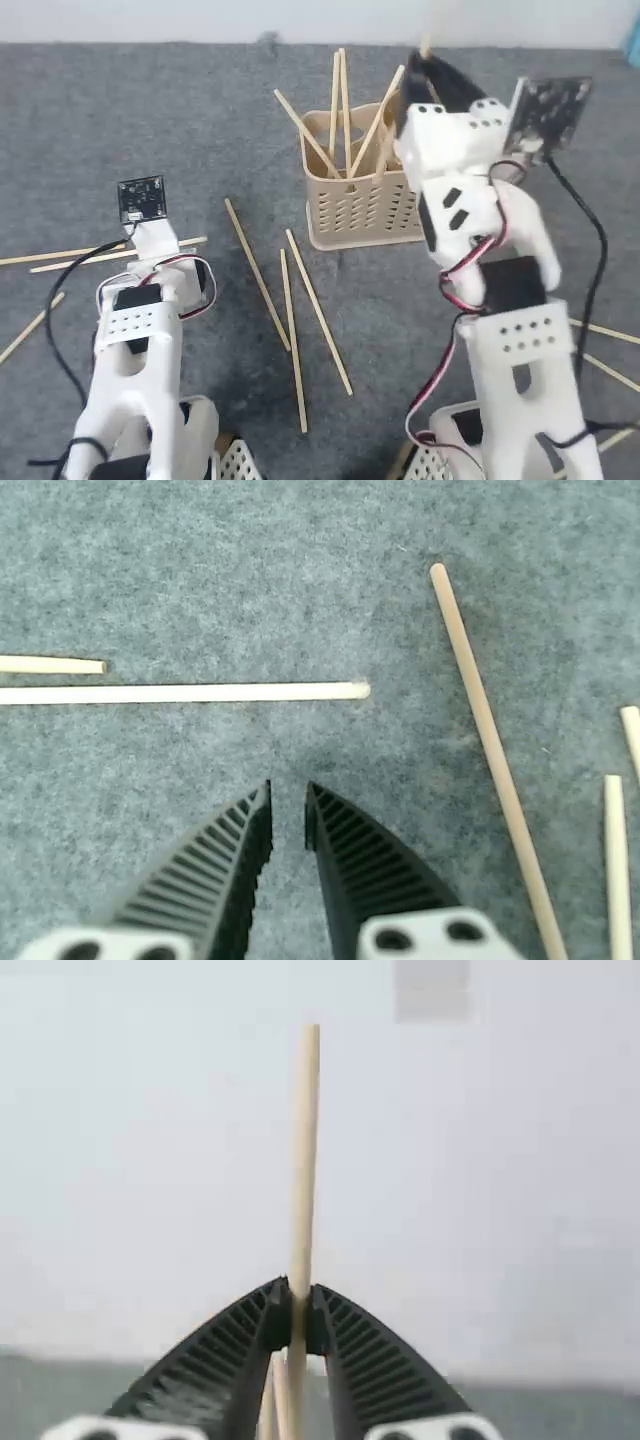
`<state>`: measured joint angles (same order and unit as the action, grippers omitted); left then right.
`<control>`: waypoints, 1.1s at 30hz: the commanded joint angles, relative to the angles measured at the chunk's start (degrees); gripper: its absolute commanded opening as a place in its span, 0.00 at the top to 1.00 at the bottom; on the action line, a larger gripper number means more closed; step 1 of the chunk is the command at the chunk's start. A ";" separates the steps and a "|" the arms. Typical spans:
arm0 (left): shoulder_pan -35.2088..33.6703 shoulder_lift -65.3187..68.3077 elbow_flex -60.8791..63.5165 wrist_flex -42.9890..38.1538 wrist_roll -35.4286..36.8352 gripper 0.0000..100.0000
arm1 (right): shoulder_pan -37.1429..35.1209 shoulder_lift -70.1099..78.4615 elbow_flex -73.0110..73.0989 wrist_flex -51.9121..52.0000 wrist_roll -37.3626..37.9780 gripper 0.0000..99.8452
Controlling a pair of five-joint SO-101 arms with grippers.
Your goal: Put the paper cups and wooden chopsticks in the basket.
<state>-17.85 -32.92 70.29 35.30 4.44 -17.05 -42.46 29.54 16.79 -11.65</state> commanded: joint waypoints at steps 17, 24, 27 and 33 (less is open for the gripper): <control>-0.35 -2.02 -0.66 -1.32 -0.62 0.95 | -1.36 10.86 9.85 -18.68 -0.26 0.99; -0.26 -2.02 -0.66 -1.32 -0.62 0.95 | -1.19 9.71 14.77 -18.59 -0.26 0.86; -0.35 -2.02 -0.66 -1.32 -0.62 0.95 | -1.19 4.88 15.12 -14.73 -0.26 0.85; -0.35 -2.02 -0.66 -1.32 -0.62 0.95 | -0.92 -12.79 12.92 5.32 -0.26 0.85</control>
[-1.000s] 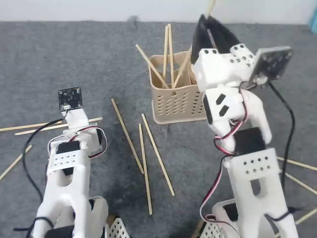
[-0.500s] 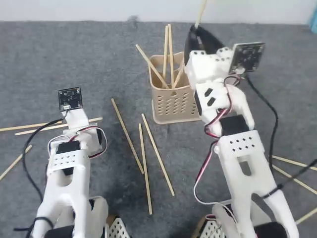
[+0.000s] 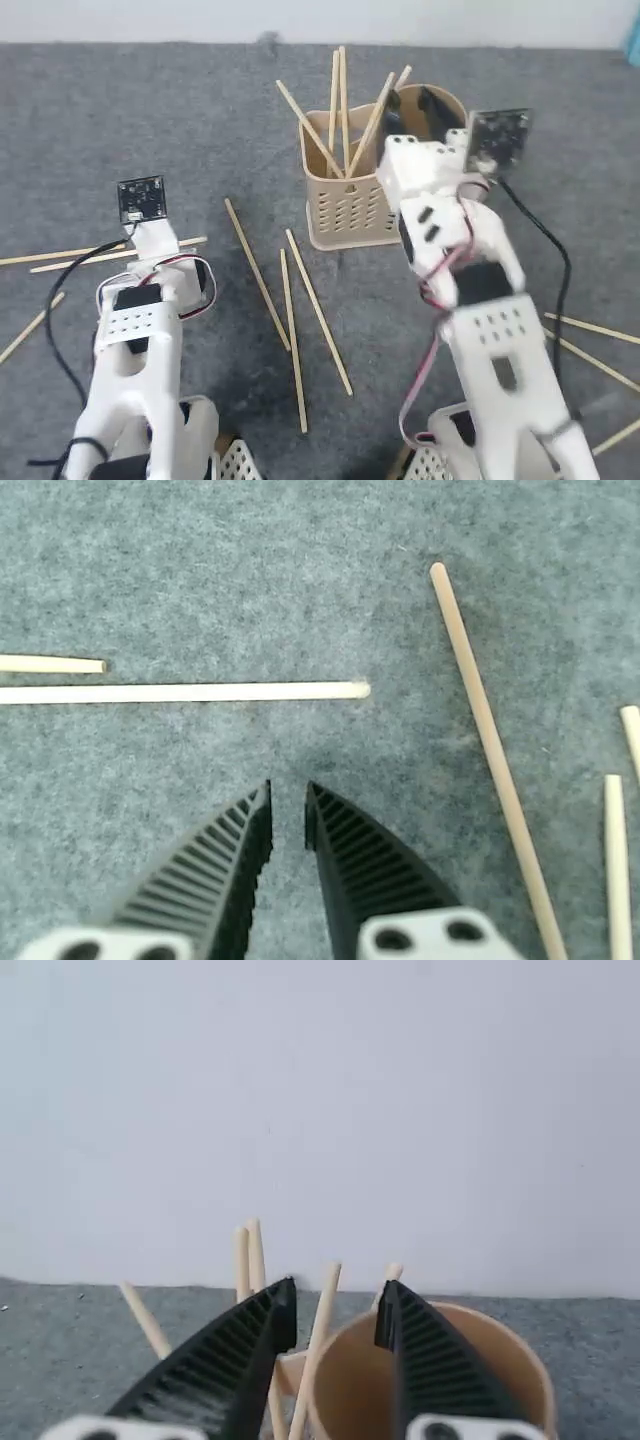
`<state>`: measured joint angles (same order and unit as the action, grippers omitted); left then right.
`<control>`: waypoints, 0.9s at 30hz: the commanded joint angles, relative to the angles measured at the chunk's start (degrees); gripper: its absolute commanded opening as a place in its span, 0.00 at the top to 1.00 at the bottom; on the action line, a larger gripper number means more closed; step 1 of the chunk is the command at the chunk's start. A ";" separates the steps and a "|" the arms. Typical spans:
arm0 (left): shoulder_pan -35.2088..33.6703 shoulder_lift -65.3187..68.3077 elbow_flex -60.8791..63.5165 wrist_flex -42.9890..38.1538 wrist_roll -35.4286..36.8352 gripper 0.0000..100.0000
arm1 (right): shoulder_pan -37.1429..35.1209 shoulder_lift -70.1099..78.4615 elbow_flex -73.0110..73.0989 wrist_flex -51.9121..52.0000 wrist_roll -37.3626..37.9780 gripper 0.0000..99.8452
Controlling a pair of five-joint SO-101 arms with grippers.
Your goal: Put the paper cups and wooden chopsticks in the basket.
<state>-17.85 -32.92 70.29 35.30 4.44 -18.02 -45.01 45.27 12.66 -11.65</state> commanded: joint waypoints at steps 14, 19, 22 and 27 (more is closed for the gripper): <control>-0.35 -2.02 -0.66 -1.32 -0.62 0.95 | 37.76 -23.08 -10.81 63.08 -4.22 0.85; -0.35 -2.02 -0.66 -1.32 -0.62 0.95 | 55.78 -16.57 -10.73 68.88 4.66 0.85; -0.35 -2.02 -0.66 -1.32 -0.62 0.95 | 65.01 -12.00 -10.73 71.60 9.67 0.85; -0.35 -2.02 -0.66 -1.32 -0.62 0.95 | 77.23 -4.26 -6.77 67.74 17.49 0.85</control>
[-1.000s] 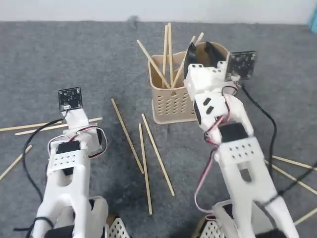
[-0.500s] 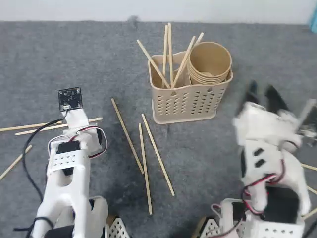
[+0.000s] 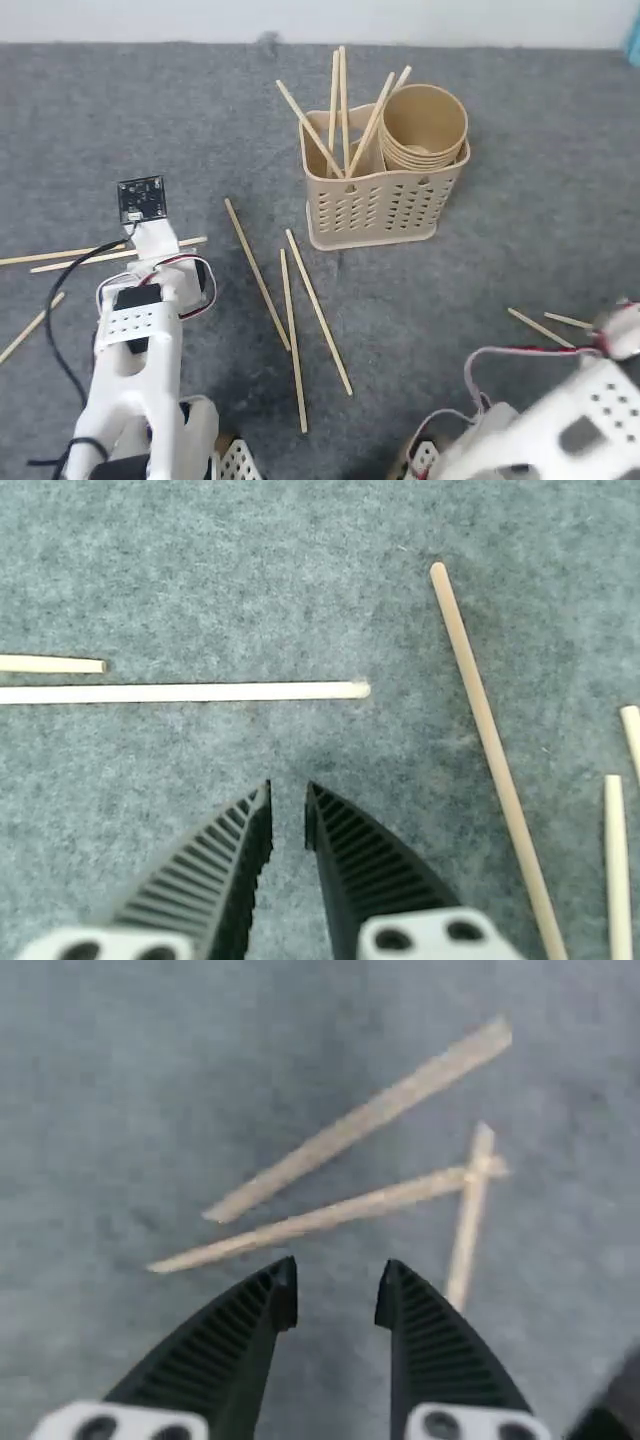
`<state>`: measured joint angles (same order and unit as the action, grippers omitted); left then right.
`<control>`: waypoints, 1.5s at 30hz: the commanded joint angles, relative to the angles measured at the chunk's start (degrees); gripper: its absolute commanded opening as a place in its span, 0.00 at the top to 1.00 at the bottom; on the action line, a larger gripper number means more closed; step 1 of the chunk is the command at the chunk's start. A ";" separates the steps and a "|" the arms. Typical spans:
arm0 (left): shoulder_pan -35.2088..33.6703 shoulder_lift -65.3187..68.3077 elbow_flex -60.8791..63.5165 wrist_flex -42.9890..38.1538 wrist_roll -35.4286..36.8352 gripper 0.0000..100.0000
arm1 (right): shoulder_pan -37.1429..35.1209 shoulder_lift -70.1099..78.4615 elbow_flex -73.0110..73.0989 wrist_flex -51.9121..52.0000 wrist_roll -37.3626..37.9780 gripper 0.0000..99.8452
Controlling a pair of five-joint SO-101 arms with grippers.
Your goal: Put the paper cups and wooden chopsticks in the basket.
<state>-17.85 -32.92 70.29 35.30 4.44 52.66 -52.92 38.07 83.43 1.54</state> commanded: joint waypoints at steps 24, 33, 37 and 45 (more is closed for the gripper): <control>-0.35 -2.02 -0.57 -1.23 -0.62 0.95 | 21.23 41.19 12.66 -50.86 11.43 0.86; -0.35 -2.02 -0.57 -1.23 -0.62 0.95 | 20.09 49.71 10.11 -54.90 11.34 0.86; -0.35 -2.02 -0.57 -1.23 -0.62 0.95 | 20.00 47.60 9.49 -52.18 11.60 0.86; -0.35 -2.02 -0.57 -1.23 -0.62 0.95 | 19.74 33.63 5.10 -33.54 11.43 0.86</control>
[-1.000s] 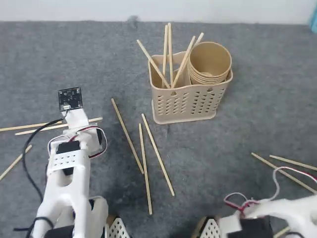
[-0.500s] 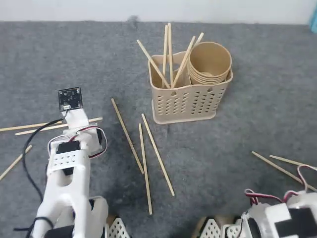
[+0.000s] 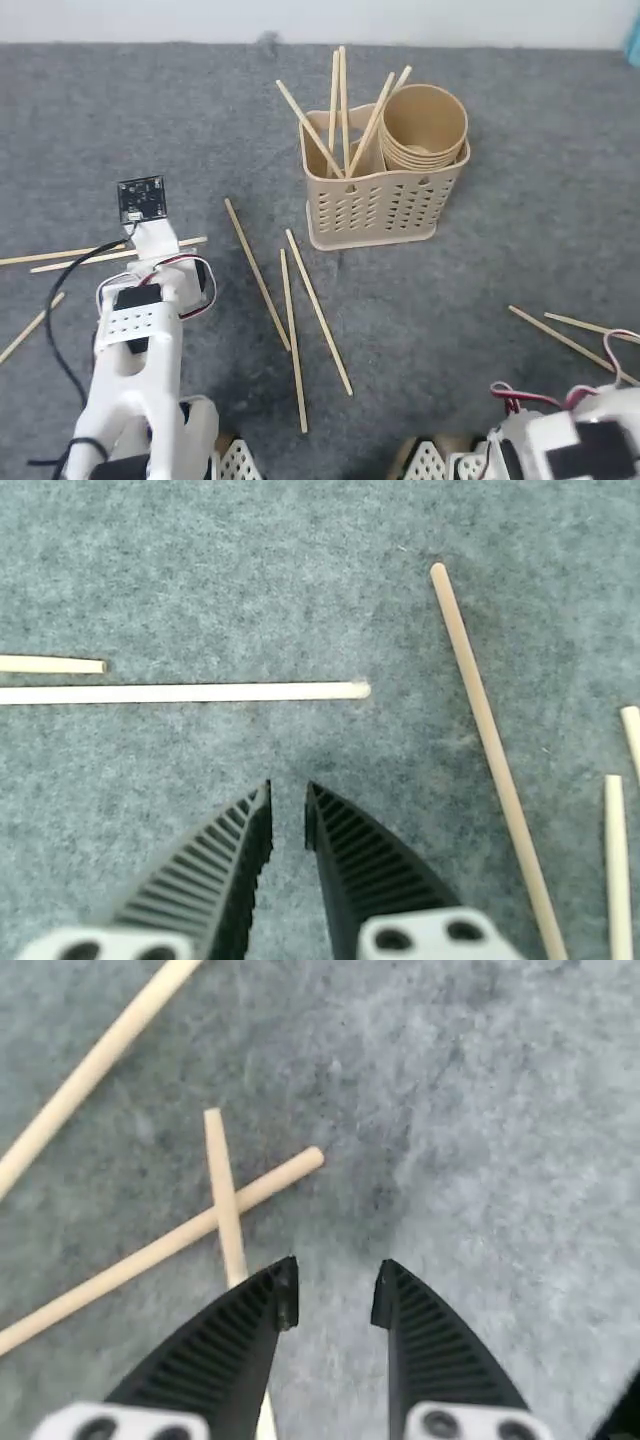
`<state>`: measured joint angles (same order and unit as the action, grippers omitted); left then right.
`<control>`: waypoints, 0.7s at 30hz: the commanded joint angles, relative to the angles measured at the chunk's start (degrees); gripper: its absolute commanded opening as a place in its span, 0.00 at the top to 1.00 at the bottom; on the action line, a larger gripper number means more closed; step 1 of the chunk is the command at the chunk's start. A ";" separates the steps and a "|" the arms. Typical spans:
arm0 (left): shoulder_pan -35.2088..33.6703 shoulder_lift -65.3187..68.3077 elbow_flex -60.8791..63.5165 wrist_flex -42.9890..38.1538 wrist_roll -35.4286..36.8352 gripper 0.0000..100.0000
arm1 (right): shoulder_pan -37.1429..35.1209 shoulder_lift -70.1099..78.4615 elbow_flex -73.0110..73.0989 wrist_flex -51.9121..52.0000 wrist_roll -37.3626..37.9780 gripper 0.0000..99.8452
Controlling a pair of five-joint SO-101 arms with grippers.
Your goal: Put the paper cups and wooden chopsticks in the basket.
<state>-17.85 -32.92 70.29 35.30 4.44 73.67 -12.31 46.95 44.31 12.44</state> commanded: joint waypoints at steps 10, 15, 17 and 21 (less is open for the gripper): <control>-0.44 -2.02 -0.57 -1.23 -0.62 0.95 | -7.16 -8.40 1.76 -0.04 0.53 0.86; -0.44 -2.02 -0.57 -1.23 -0.62 0.95 | -6.81 -1.89 2.64 -6.29 0.53 0.86; -0.44 -2.02 -0.57 -1.23 -0.62 0.95 | -6.73 0.84 2.64 -8.13 0.53 0.86; -0.44 -2.02 -0.57 -1.23 -0.62 0.95 | -6.73 4.44 2.64 -10.51 0.53 0.86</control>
<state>-17.85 -32.92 70.29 35.30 4.44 67.43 -8.35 49.85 35.87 12.44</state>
